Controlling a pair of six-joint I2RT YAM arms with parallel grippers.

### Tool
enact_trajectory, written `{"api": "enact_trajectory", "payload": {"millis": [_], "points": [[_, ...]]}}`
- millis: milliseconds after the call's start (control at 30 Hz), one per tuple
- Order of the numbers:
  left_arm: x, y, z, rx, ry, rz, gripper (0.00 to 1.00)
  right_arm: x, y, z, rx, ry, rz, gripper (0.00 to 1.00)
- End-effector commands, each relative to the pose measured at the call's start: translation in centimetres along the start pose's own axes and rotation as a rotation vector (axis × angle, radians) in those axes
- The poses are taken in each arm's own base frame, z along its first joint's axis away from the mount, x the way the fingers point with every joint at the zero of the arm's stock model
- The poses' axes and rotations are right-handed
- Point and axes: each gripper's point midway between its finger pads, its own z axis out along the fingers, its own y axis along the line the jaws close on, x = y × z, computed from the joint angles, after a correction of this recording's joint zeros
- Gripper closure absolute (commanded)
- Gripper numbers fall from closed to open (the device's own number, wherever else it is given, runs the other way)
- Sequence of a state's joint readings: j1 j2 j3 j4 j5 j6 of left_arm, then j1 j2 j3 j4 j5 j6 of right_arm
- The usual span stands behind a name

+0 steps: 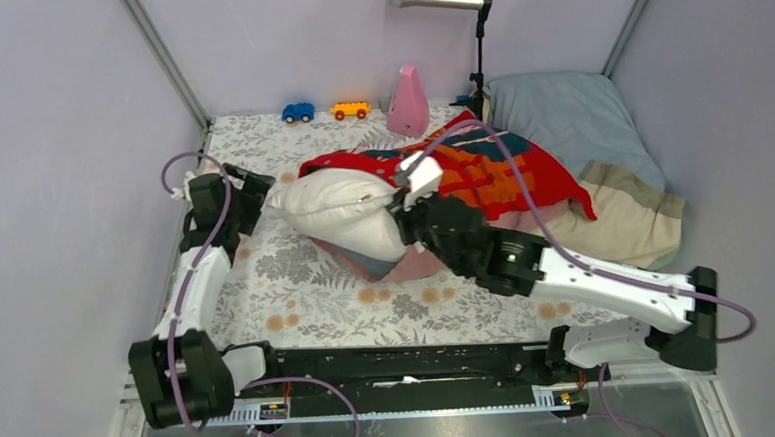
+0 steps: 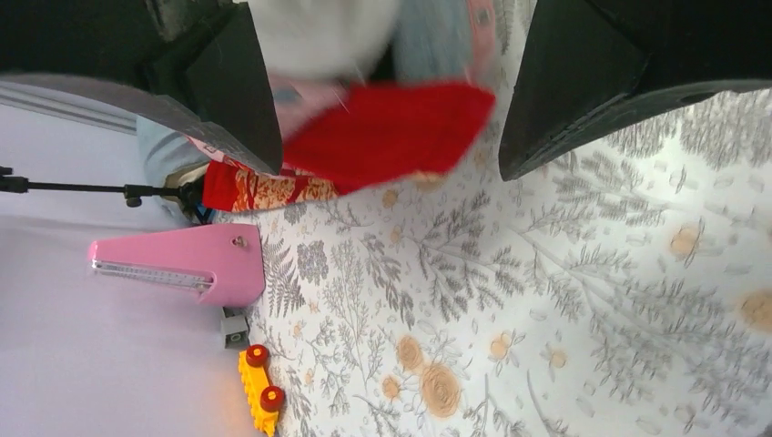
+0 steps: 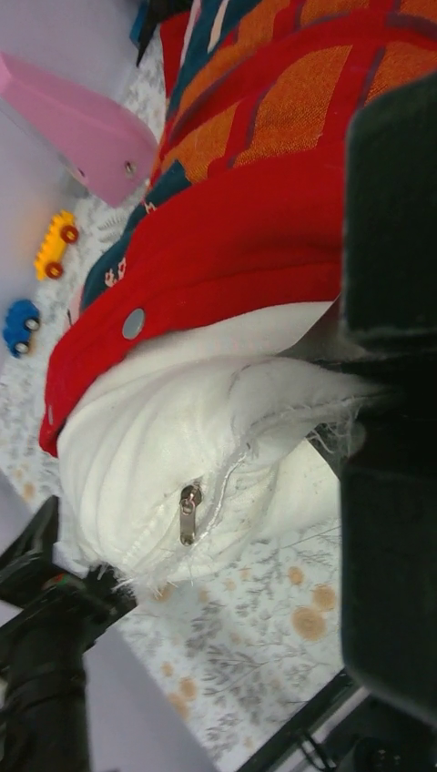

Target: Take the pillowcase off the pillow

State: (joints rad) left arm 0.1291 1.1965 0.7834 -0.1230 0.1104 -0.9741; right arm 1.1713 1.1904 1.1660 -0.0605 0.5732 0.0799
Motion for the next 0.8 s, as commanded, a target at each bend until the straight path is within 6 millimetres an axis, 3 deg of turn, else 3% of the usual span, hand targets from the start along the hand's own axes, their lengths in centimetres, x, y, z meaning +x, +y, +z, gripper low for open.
{"api": "enact_trajectory", "payload": {"millis": [0,100,133,167,267,400,533,633,767], "points": [[1.9,2.4,-3.6,-0.104,0.044,-0.105,0.05,-0.2,0.1,1.5,0.013,0.001,-0.023,0.99],[3.5,1.0,-5.7,-0.002,0.117,-0.099,0.05,1.1,4.1,1.3,-0.218,0.047,-0.046,0.92],[4.0,0.3,-6.5,0.039,0.144,-0.084,0.05,1.5,5.8,0.8,-0.316,0.069,-0.050,0.84],[4.5,-0.5,-7.3,0.087,0.174,-0.064,0.05,2.2,7.5,0.2,-0.418,0.103,-0.058,0.68],[5.9,-1.7,-9.6,0.175,0.246,-0.013,0.05,3.2,10.7,-1.8,-0.629,0.203,-0.067,0.03],[6.7,-0.4,-11.2,0.144,0.255,0.044,0.05,2.1,9.2,-1.6,-0.535,0.223,-0.050,0.00],[6.6,1.8,-11.6,0.058,0.218,0.062,0.05,1.1,6.6,-0.7,-0.378,0.184,-0.047,0.00],[6.5,3.8,-12.0,-0.032,0.186,0.048,0.06,3.3,5.5,1.1,-0.278,0.248,-0.095,0.00],[6.3,5.9,-12.9,-0.127,0.141,0.041,0.06,7.4,7.0,3.2,-0.285,0.394,-0.127,0.00]]}}
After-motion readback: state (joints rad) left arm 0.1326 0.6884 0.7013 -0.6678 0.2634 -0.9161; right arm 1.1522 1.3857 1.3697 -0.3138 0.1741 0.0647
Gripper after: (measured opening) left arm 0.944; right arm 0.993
